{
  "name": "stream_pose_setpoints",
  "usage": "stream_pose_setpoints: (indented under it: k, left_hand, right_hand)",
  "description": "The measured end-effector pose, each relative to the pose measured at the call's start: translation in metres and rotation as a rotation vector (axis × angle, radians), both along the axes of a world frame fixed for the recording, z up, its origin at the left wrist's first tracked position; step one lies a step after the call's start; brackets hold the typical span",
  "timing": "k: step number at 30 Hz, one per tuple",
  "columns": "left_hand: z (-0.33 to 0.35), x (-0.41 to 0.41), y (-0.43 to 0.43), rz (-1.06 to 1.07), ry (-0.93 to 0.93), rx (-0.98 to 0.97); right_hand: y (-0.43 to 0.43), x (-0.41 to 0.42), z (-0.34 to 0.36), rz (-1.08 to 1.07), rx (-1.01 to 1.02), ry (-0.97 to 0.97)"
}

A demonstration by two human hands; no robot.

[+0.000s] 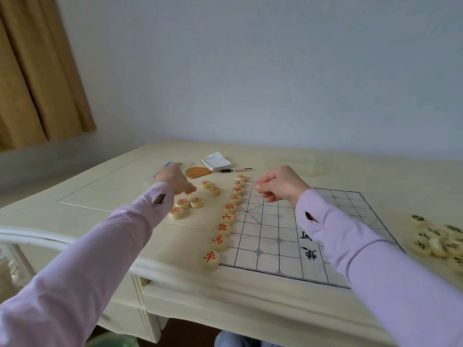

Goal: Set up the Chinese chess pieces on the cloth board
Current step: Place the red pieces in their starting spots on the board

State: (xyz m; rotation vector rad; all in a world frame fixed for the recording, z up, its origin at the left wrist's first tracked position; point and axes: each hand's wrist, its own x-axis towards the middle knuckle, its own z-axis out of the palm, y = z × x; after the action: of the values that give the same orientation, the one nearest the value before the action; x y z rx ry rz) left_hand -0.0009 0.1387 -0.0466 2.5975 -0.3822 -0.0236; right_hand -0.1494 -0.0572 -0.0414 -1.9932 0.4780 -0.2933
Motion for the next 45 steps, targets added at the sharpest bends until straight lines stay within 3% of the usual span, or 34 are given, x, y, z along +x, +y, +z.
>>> stream_pose_setpoints:
  k: [4, 11, 18, 26, 45]
  left_hand:
    - [0.013, -0.035, -0.015, -0.157, -0.124, -0.286]
    - [0.019, -0.095, -0.036, -0.45, 0.16, -0.522]
    - [0.012, -0.102, -0.031, -0.481, 0.211, -0.45]
    - [0.007, -0.093, -0.021, -0.411, 0.18, -0.388]
    - [0.0, -0.085, -0.006, -0.391, 0.174, -0.352]
  right_hand:
    - [0.003, -0.017, 0.007, 0.0, 0.091, -0.064]
    - [0.019, -0.033, 0.005, 0.129, 0.349, -0.177]
    - [0.009, -0.051, -0.004, 0.13, 0.335, 0.006]
    - [0.017, -0.059, -0.011, 0.344, 0.13, 0.349]
    - [0.027, -0.056, -0.006, 0.375, -0.048, 0.423]
